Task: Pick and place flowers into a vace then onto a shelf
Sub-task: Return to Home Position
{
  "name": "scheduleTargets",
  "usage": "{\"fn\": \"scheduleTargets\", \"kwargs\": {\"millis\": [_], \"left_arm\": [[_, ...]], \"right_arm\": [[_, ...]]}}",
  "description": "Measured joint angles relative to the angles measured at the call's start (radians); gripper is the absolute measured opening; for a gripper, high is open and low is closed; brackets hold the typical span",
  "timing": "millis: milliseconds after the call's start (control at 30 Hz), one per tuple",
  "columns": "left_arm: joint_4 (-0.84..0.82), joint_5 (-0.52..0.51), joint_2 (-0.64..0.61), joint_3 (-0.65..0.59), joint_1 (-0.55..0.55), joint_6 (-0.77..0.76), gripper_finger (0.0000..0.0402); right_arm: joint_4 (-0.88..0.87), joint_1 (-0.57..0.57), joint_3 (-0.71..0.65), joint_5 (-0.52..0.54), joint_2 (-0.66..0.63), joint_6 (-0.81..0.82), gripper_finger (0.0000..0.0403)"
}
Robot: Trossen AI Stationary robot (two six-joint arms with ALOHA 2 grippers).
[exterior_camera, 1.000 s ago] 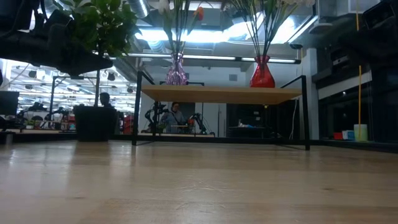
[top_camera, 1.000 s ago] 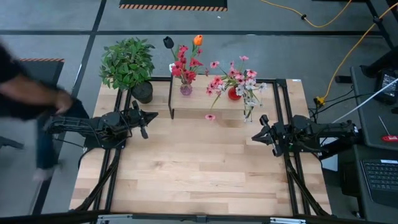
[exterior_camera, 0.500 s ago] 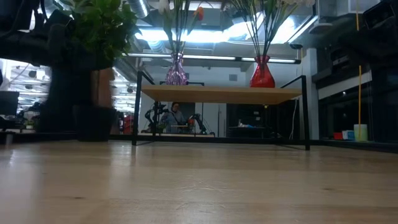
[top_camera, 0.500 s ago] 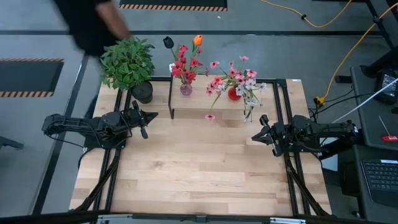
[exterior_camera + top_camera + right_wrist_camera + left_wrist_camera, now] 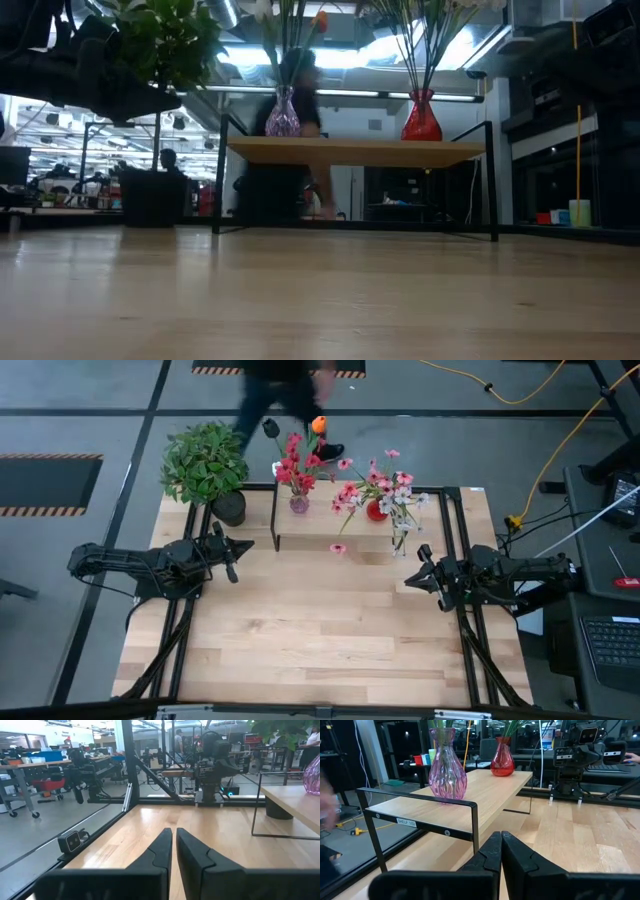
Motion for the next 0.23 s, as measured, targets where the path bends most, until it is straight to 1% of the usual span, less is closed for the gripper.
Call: {"fn": "scheduleTargets", "kwargs": {"millis": [233], "left_arm": [[0.000,0.000,0.000,0.000,0.000,0.000,0.0006]], "right_arm": [[0.000,0.000,0.000,0.000,0.000,0.000,0.0029]]}}
